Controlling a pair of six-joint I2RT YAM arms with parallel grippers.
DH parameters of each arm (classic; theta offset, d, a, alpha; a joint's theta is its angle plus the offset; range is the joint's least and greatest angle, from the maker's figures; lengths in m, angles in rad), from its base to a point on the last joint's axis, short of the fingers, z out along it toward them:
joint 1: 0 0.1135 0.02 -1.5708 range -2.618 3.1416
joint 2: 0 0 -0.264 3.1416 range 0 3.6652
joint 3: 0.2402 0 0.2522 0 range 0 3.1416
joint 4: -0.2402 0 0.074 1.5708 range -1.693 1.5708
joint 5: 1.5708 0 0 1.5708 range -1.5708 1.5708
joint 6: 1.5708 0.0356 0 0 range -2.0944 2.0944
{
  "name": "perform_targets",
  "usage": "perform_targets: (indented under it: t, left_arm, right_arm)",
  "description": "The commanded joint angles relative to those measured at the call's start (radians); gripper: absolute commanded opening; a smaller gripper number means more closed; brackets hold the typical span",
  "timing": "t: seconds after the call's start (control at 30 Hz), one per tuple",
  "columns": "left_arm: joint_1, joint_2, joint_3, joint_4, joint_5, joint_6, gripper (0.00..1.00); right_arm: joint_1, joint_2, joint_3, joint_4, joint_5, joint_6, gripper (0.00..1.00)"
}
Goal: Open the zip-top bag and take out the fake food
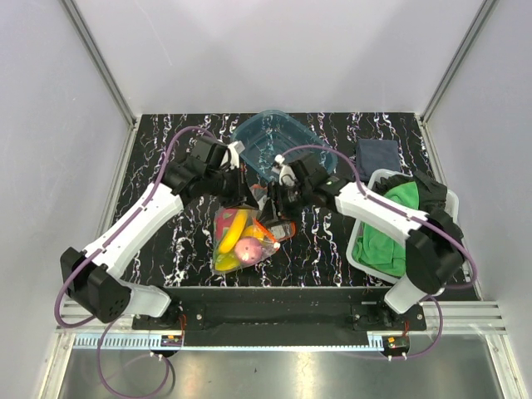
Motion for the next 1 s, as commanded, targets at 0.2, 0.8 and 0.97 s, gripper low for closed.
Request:
perform_targets:
  t: [0.2, 0.8, 0.97]
  left_arm:
    - [-0.062, 0.066, 0.068, 0.109, 0.031, -0.034, 0.0]
    - [-0.189, 0.176, 0.051, 0.18, 0.013, -0.089, 0.0]
    - [-0.208, 0.195, 0.034, 0.194, 0.01, -0.096, 0.0]
  right_arm:
    - [0.023, 0.058, -0.192, 0.356, -0.198, 0.13, 0.51]
    - [0.024, 0.21, -0.387, 0.663, -0.211, 0.127, 0.85]
    - [0.024, 0.238, -0.458, 0.848, -0.197, 0.205, 0.89]
